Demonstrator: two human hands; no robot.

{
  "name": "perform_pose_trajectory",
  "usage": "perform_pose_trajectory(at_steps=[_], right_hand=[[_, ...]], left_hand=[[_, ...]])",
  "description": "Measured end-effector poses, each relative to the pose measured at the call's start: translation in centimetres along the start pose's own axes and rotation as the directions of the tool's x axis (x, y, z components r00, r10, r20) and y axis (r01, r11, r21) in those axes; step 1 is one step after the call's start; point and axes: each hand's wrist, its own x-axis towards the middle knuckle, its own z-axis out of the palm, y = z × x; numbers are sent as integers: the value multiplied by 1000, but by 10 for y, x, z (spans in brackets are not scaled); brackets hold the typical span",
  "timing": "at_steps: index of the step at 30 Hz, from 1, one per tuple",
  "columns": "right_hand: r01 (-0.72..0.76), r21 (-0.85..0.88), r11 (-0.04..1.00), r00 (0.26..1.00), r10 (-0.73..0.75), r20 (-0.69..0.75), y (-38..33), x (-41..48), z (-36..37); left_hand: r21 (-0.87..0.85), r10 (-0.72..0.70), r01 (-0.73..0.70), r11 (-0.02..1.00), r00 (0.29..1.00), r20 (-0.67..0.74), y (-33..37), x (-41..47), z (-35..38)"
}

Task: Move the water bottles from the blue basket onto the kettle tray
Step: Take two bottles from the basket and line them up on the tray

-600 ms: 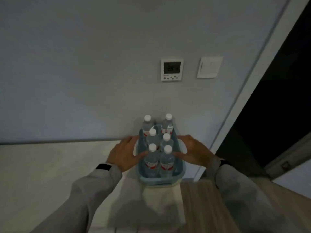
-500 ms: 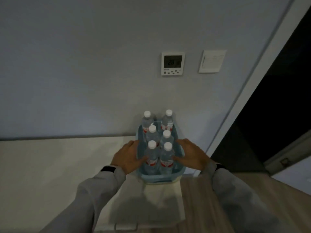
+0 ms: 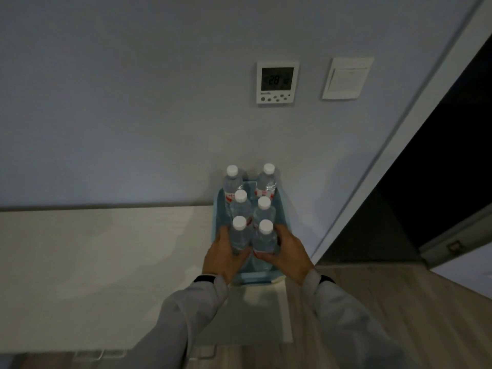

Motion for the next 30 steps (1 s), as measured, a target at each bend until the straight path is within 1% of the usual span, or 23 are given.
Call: perform_pose_trajectory(at_steps=[3, 8, 12, 16, 19, 23, 26, 30], right_hand=[[3, 65, 998, 1000, -1, -25, 1, -2, 2], [-5, 122, 993, 999, 10, -41, 7, -5, 3], [19, 159, 987, 997, -7, -80, -2, -5, -7], [122, 173, 977, 988, -103, -118, -38, -8, -30], [193, 197, 961, 977, -170, -127, -70, -12, -43], [260, 236, 936, 965, -240, -110, -112, -19, -47], [319, 241, 916, 948, -305, -96, -145, -29, -35], [389, 228, 892, 921, -381, -82, -194, -47, 4]], left_hand=[[-18, -16, 15, 1000, 999, -44, -3, 2, 3], [-7, 4, -5, 1000, 996, -88, -6, 0, 2], [-59, 16, -24, 998, 992, -127, 4, -9, -7], [-117, 40, -58, 991, 988, -150, 25, -21, -30], [-138, 105, -140, 981, 967, -230, 42, -35, -56], [-110, 185, -229, 967, 932, -311, 51, -52, -98], [-118, 218, -277, 954, 905, -365, 43, -72, -134], [-131, 233, -313, 941, 876, -423, 15, -105, -190]])
